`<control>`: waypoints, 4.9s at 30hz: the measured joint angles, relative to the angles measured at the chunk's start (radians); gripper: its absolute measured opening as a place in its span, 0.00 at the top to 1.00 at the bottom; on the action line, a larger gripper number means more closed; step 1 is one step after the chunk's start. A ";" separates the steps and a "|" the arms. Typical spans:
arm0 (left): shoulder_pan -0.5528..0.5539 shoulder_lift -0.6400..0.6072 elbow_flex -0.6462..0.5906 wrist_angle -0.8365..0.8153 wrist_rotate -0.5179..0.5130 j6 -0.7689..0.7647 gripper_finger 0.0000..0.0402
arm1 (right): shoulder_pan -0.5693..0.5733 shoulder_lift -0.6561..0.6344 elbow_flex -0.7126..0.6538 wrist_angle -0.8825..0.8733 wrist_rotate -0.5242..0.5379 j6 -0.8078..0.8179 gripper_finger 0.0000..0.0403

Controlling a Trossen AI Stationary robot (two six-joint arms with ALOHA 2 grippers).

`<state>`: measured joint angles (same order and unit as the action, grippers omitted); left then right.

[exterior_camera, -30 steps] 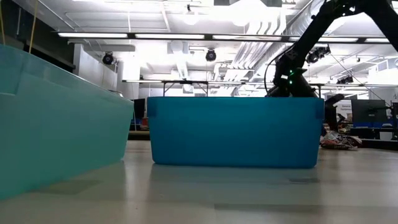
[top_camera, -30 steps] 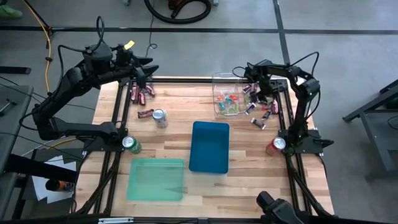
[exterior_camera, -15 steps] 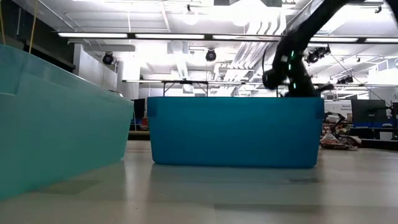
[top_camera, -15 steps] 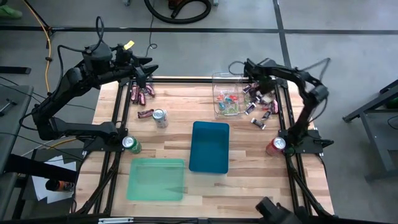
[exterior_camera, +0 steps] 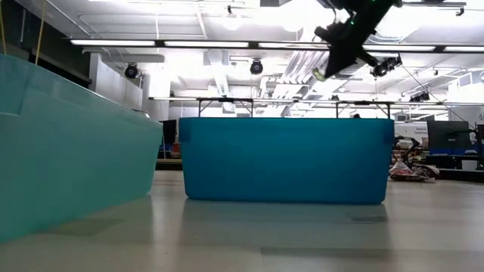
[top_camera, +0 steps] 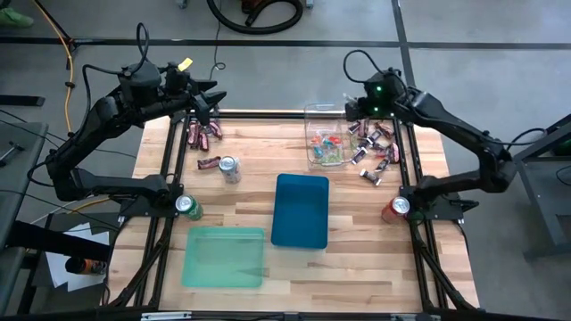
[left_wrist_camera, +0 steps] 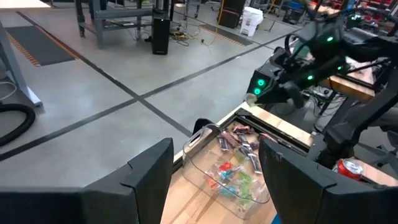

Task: Sort candy
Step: Put the green gummy into the transparent bin, then put the red gummy into the transparent bin

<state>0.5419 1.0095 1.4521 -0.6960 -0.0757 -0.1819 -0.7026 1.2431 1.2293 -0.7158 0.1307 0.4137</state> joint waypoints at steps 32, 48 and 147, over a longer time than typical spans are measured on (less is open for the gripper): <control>-0.038 0.012 -0.308 0.327 0.204 -0.085 0.44 | 0.232 0.236 0.000 0.220 -0.177 -0.119 1.00; -0.106 0.005 -0.461 0.495 0.208 -0.225 0.44 | 0.183 0.406 -0.001 0.027 0.037 -0.100 1.00; -0.105 -0.008 -0.462 0.404 0.151 -0.209 0.44 | -0.061 0.030 -0.448 0.167 0.236 0.587 0.99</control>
<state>0.4374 1.0013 0.9897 -0.2919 0.0753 -0.3912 -0.7641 1.2729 0.7808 -0.5486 0.3669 1.0006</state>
